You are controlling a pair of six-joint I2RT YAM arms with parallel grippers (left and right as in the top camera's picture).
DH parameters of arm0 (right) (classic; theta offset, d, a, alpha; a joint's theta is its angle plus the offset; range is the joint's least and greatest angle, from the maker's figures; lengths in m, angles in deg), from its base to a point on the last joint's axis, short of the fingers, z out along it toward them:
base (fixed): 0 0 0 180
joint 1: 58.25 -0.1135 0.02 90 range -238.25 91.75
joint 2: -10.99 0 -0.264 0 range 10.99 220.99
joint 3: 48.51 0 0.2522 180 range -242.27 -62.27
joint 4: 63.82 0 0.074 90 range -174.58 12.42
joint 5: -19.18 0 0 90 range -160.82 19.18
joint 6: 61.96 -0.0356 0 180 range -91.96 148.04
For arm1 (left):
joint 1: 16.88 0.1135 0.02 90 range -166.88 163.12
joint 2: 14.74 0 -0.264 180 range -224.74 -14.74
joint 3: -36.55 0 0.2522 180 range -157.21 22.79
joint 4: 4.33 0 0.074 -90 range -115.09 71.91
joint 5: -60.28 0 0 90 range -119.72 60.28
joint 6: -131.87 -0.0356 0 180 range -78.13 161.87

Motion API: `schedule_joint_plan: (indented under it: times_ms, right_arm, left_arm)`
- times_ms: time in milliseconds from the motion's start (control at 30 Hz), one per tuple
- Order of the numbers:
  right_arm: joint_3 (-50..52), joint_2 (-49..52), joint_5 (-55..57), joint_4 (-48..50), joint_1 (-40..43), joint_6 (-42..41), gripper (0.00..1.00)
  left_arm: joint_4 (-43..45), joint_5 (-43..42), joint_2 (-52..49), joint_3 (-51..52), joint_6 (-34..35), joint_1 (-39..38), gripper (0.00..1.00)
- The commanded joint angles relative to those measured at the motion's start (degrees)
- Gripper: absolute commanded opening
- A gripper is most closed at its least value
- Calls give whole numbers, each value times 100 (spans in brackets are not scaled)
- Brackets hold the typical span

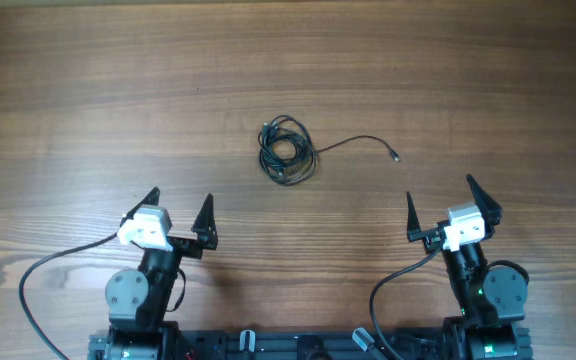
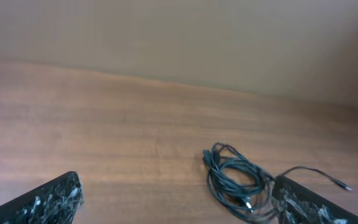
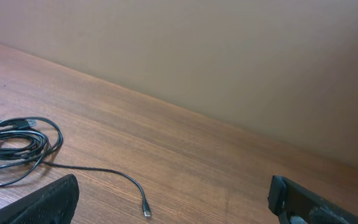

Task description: Untangle cables

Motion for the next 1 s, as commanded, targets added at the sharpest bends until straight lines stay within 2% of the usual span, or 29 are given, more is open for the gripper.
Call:
schedule_joint_plan:
  times_ms: [0,133,333,433,533,800,967]
  right_arm:
    - [4,44,-90,17,-4,50,100]
    - [4,44,-90,20,-4,50,100]
    - [4,44,-70,20,-4,50,100]
    - [4,44,15,17,-2,332,100]
    - [2,44,2,70,-4,28,100]
    - [-396,96,66,-92,-2,-422,100]
    - [-929,855,-39,-382,-2,-1045,100]
  left_arm:
    - [-146,-116,-472,-306,330,-24,100]
    - [-273,-192,-1443,-896,334,-24,100]
    - [-1285,-490,-2793,-1856,334,-24,100]
    - [-1580,-505,-3270,-2144,640,-24,100]
    - [-1991,-503,-3731,-2546,758,-24,100]
    - [-2120,-501,-4238,-2859,756,-24,100]
    - [-2094,-525,-4413,-2859,761,-24,100]
